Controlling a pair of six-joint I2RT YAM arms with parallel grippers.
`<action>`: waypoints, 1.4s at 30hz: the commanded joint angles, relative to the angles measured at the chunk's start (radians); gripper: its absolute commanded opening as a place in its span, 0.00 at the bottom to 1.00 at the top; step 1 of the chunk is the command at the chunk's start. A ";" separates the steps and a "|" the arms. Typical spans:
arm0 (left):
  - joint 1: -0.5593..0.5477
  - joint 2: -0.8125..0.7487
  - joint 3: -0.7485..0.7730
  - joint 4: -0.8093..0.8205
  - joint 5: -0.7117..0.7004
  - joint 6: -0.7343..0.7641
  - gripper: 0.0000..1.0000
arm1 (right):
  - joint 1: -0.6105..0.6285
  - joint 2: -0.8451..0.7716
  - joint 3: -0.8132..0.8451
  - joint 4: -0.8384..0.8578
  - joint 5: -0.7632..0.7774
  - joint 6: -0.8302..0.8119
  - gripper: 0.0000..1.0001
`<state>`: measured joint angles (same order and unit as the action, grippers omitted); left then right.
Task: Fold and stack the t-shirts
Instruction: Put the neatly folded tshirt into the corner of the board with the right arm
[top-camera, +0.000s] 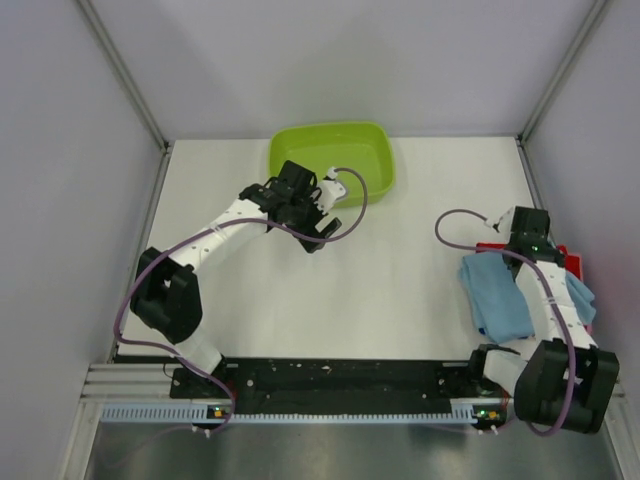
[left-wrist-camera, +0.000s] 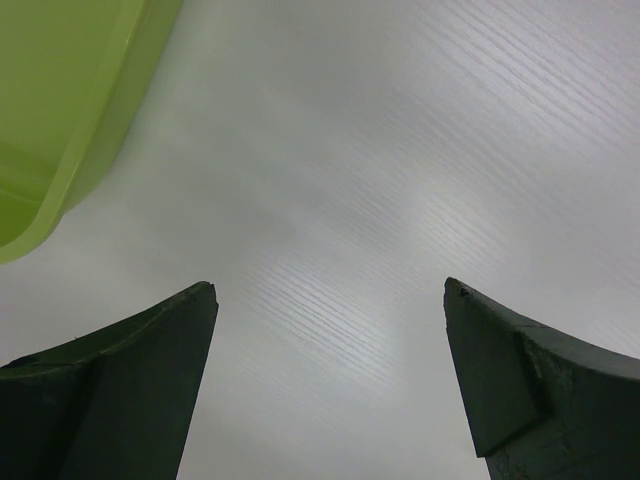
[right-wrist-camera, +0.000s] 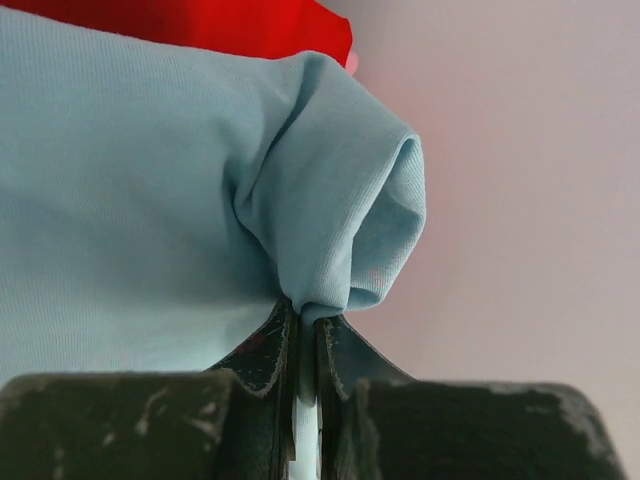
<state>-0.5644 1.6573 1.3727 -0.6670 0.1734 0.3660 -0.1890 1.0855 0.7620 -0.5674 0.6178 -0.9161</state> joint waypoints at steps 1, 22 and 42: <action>0.004 -0.045 0.005 0.010 0.028 0.007 0.99 | -0.050 0.028 -0.059 0.273 0.025 -0.024 0.00; 0.004 -0.031 0.009 -0.006 0.025 0.014 0.99 | -0.314 -0.042 -0.142 0.612 0.197 0.431 0.63; 0.003 -0.002 0.031 -0.043 -0.021 0.021 0.99 | -0.311 0.195 0.152 0.251 -0.328 1.422 0.72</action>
<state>-0.5644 1.6581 1.3727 -0.7033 0.1593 0.3702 -0.5007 1.1965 0.8749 -0.2478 0.3050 0.3130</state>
